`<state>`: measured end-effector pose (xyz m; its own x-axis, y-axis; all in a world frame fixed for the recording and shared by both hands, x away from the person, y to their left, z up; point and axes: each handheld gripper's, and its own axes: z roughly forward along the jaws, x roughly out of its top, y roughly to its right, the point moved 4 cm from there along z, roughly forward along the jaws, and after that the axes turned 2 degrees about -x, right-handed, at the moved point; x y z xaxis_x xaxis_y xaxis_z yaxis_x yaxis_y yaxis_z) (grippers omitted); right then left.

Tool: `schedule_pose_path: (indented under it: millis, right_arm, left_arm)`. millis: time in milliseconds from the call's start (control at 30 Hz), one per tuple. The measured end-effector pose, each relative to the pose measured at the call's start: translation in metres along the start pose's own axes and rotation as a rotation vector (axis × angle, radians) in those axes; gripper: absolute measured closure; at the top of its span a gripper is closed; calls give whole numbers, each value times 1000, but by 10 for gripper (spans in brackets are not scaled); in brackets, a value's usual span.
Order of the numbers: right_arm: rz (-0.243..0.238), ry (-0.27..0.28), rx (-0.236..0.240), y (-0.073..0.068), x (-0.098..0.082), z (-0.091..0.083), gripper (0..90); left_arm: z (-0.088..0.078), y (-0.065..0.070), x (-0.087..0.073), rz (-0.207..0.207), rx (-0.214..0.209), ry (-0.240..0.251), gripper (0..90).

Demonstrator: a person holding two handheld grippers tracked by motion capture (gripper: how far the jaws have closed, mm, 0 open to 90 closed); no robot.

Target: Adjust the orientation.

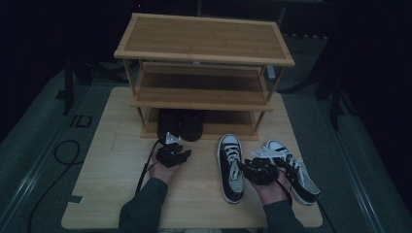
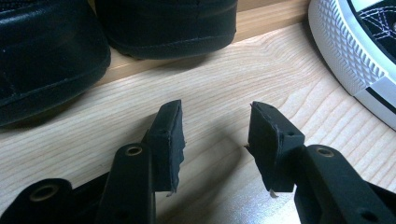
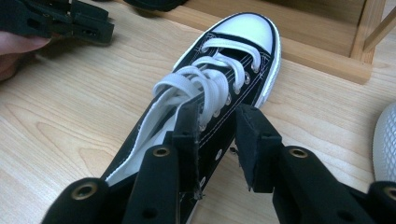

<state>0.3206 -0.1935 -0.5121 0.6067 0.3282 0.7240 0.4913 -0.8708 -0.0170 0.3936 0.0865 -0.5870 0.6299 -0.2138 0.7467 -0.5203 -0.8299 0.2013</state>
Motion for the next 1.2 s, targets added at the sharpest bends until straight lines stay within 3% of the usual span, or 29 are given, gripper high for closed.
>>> schedule_pose_path:
  millis: [167,300,467,567,633,733,900,1200]
  right_arm:
    - [24,47,4,-1,1,-10,685]
    - [22,43,24,-5,1,-10,680]
    - [7,-3,28,-10,-5,0,698]
    - [9,-49,11,-8,-9,7,774]
    - [14,-55,20,-7,-9,7,832]
    - [7,-65,-9,-4,-8,5,872]
    - [18,-72,-22,6,-7,3,878]
    - [-11,-123,-29,4,-5,7,849]
  left_arm:
    - [0,0,0,1,1,-1,555]
    - [0,0,0,1,0,-1,555]
    - [0,0,0,0,0,-1,555]
    - [0,0,0,-1,-2,0,555]
    - [0,0,0,0,-1,0,555]
    - [0,0,0,-1,-2,-1,555]
    - [0,0,0,0,-3,-1,555]
    - [0,0,0,-1,-2,0,555]
